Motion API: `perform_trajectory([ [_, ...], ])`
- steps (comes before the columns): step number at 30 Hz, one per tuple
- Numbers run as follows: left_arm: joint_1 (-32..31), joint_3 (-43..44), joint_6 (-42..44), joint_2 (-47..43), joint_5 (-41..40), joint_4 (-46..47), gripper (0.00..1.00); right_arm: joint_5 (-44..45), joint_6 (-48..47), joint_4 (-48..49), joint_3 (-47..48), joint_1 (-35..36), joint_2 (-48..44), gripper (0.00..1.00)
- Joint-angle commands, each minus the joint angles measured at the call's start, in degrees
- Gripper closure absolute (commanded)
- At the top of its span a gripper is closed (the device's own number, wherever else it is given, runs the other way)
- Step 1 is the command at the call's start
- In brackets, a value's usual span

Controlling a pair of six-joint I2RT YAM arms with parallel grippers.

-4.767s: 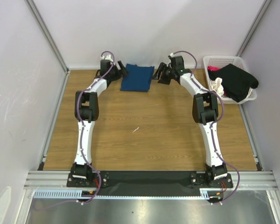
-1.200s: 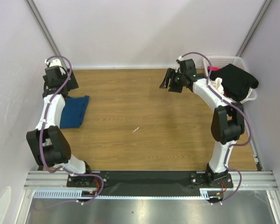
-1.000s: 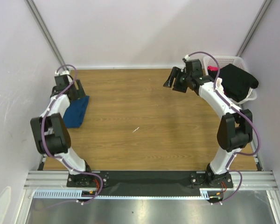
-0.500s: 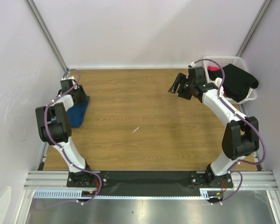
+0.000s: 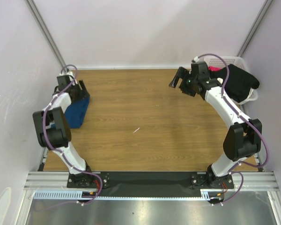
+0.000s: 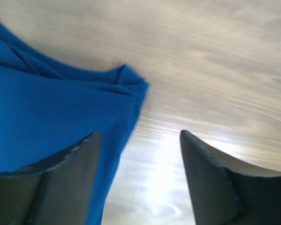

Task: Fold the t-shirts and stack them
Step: Neatly place the folded tshirt to the corner

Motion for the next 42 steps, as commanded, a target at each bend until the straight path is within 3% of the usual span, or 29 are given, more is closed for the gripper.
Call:
perform_trajectory([
  [1,0.3,5.5,2.7,-12.3,2.9,-1.2,0.24,2.9,-0.9,-1.3,7.3,-0.5,-3.2,0.04],
  [6,-0.7,8.0,-0.2,-20.9,6.3,-2.8,0.11,2.2,-3.0,-0.7,11.5,-2.2,-5.6,0.00],
  [7,-1.0,8.6,-0.5,-23.6,6.3,-3.8,0.01,1.4,-3.3,-1.1,12.6,-3.0,-5.6,0.00],
  [11,-3.7,11.1,0.9,-29.4,6.4,-8.3,0.00,2.0,-4.9,-3.3,17.0,-4.9,-6.3,0.00],
  [15,-7.0,8.8,0.5,-36.4,5.5,-9.1,0.00,7.6,-6.6,-1.5,15.1,-5.7,-10.2,0.00],
  [22,-9.1,-6.6,0.2,-51.8,6.0,-6.8,0.00,17.9,-7.8,4.8,-0.3,-5.9,-23.6,0.00],
  [23,-9.1,-8.8,0.3,-53.7,6.0,-5.8,0.00,18.4,-6.7,5.7,-6.3,-5.9,-27.5,0.00],
  [31,-9.4,-33.9,-7.5,-67.7,0.0,5.0,0.00,15.9,2.3,11.7,-30.8,-5.9,-39.3,0.00],
  [37,-11.1,-35.6,-9.0,-67.3,-2.4,4.8,0.00,13.3,4.0,13.5,-39.1,-5.8,-41.6,0.00],
  [42,-11.5,-36.1,-9.7,-66.3,-2.5,5.7,0.00,12.8,3.6,13.6,-39.7,-5.7,-42.6,0.00],
])
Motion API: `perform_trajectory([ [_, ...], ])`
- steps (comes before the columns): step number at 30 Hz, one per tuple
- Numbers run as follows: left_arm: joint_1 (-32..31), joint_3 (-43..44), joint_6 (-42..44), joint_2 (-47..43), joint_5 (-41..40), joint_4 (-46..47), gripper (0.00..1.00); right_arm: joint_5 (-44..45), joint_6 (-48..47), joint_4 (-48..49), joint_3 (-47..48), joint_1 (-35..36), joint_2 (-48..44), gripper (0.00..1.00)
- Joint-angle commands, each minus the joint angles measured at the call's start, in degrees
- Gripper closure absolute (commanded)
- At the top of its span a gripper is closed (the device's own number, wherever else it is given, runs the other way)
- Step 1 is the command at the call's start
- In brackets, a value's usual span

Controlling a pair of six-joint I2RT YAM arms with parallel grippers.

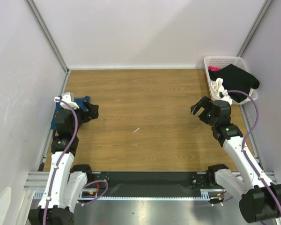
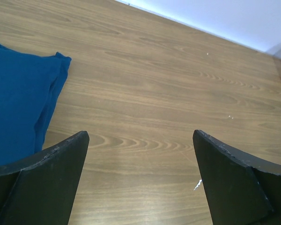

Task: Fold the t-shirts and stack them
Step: Neatly place the folded tshirt to the corner

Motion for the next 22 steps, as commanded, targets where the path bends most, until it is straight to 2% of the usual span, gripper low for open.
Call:
perform_trajectory([
  [1,-0.6,0.5,-1.8,-0.2,-0.7,3.7,0.00,-0.2,0.5,4.5,1.0,0.0,-2.0,0.00],
  [13,-0.7,0.9,-1.5,-0.7,-3.0,2.1,0.00,-1.0,0.0,3.6,2.6,0.0,-0.5,0.00],
  [22,-0.7,1.8,-1.3,-1.2,-3.7,1.9,0.00,2.5,-0.3,2.4,4.6,-0.1,-2.0,0.00],
])
